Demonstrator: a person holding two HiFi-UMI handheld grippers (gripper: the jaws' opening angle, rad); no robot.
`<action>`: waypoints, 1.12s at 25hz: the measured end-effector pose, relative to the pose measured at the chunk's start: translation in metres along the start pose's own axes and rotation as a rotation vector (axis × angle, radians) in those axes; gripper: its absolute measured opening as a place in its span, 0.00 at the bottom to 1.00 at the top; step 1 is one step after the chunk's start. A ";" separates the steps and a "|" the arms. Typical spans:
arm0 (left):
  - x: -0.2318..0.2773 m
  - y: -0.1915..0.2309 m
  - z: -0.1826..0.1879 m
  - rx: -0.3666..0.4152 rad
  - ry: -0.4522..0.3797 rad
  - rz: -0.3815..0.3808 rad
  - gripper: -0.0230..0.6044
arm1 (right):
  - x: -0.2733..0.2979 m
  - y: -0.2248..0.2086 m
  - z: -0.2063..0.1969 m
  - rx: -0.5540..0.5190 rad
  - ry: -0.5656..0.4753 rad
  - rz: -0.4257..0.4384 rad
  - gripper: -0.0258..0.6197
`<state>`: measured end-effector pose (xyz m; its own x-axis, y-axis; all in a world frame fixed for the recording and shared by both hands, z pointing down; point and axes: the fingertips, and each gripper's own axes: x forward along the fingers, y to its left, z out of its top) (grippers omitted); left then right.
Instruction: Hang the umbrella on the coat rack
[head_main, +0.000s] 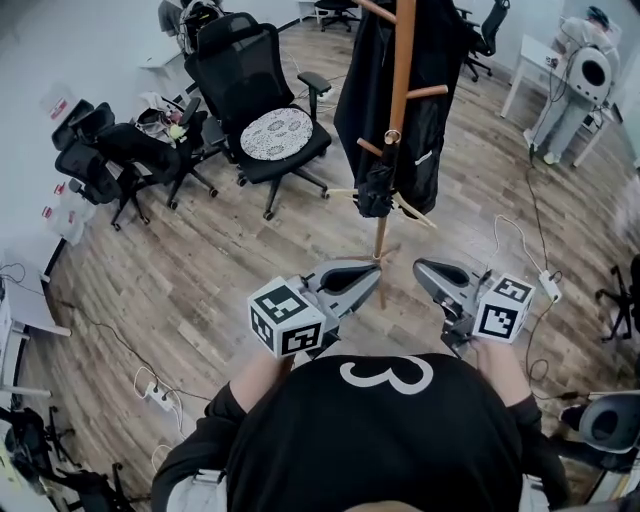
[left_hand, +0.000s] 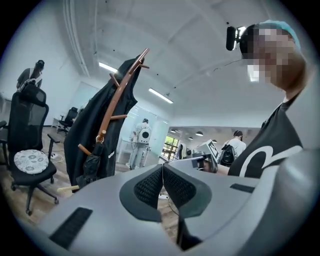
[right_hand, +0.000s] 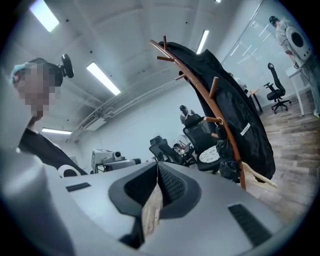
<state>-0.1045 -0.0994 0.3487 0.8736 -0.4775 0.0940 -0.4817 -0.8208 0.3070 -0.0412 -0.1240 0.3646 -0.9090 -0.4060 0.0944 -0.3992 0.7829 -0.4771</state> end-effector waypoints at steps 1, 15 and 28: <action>0.003 -0.009 -0.002 -0.017 -0.002 0.000 0.06 | -0.007 0.005 -0.003 0.002 -0.001 0.007 0.08; 0.047 -0.133 -0.037 -0.026 0.011 0.088 0.06 | -0.133 0.053 -0.039 0.008 -0.042 0.071 0.08; 0.055 -0.181 -0.034 0.045 -0.006 0.145 0.06 | -0.175 0.081 -0.034 -0.035 -0.090 0.127 0.08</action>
<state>0.0333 0.0332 0.3301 0.7945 -0.5937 0.1279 -0.6052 -0.7566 0.2476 0.0813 0.0269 0.3394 -0.9384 -0.3426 -0.0444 -0.2876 0.8460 -0.4491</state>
